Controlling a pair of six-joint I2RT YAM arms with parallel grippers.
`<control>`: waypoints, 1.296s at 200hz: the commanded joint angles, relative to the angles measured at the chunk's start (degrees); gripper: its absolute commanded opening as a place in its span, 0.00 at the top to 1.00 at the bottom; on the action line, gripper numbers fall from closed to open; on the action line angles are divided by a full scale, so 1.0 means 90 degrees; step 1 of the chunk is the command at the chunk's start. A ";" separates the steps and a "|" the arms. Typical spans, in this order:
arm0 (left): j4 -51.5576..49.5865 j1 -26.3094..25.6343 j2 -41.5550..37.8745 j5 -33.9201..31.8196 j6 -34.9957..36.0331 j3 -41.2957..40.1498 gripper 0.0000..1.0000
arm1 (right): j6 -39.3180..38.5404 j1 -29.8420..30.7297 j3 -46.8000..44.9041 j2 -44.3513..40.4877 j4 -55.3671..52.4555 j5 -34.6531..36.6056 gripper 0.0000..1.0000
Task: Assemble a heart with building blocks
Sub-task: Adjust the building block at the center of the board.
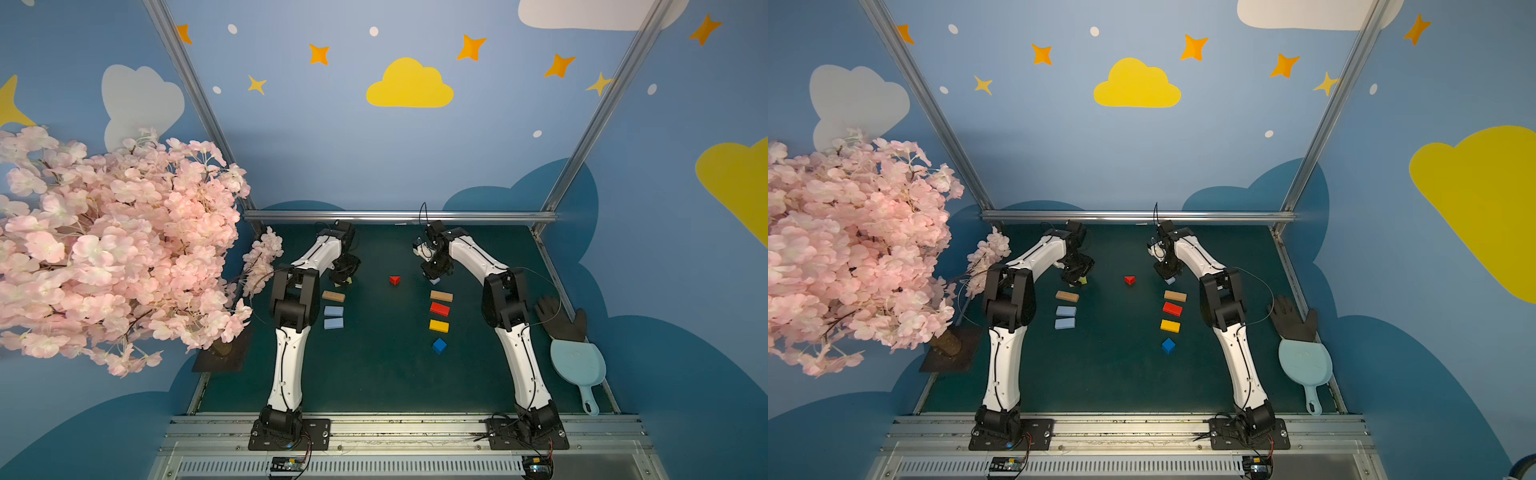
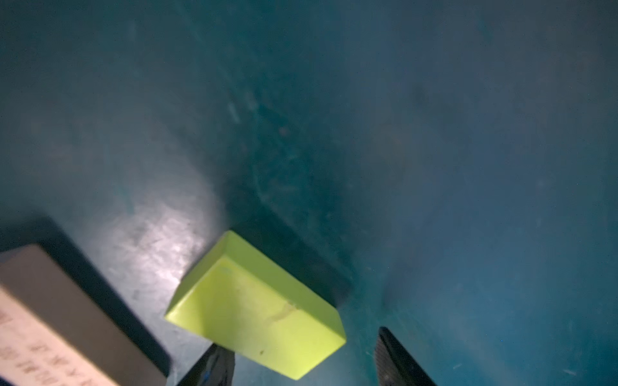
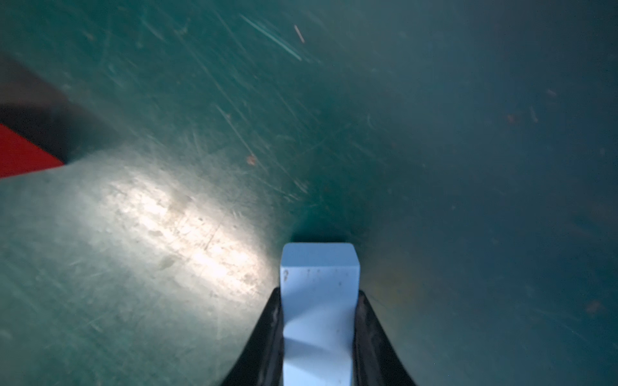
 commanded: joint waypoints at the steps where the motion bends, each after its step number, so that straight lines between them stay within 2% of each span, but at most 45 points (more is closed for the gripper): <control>1: -0.0271 0.0062 0.0064 -0.0188 -0.0324 -0.0183 0.36 | 0.0068 -0.0026 0.0127 0.0042 -0.0168 -0.0234 0.90; 50: -0.0281 0.0182 0.0020 -0.0276 -0.0481 -0.0291 0.46 | 0.0077 -0.0033 0.0101 0.0061 -0.0166 -0.0377 0.90; 87: -0.0270 0.0224 -0.0019 -0.0232 -0.0427 -0.0469 0.61 | 0.0081 -0.0062 0.0076 0.0051 -0.0162 -0.0549 0.90; 109: -0.0271 0.0229 -0.0015 -0.0207 -0.0257 -0.0542 0.70 | 0.0121 -0.0072 0.0064 0.0042 -0.0178 -0.0615 0.93; 132: -0.0264 0.0210 -0.0115 -0.0298 0.0098 -0.0687 0.74 | 0.0235 -0.0072 0.0062 -0.0015 -0.0176 -0.0710 1.00; 145: -0.0259 0.0203 -0.0231 -0.0385 0.0365 -0.0802 0.74 | 0.0420 -0.0072 0.0062 -0.0061 -0.0159 -0.0766 1.00; 175: -0.0205 0.0129 -0.0499 -0.0437 0.1039 -0.1112 0.75 | 0.1496 -0.0072 0.0157 -0.0134 -0.0155 -0.0813 1.00; 205: 0.0012 -0.0083 -0.0788 -0.0341 0.1562 -0.1461 0.75 | 0.2736 -0.0092 0.0278 -0.0198 -0.0238 -0.1180 1.00; 219: 0.0122 -0.0187 -0.0921 -0.0264 0.1642 -0.1654 0.75 | 0.3607 -0.0093 0.0272 -0.0213 -0.0275 -0.1200 1.00; 259: 0.0276 -0.0530 -0.1025 -0.0013 0.1663 -0.1806 0.76 | 0.5027 -0.0096 -0.0055 -0.0261 -0.0122 -0.1141 1.00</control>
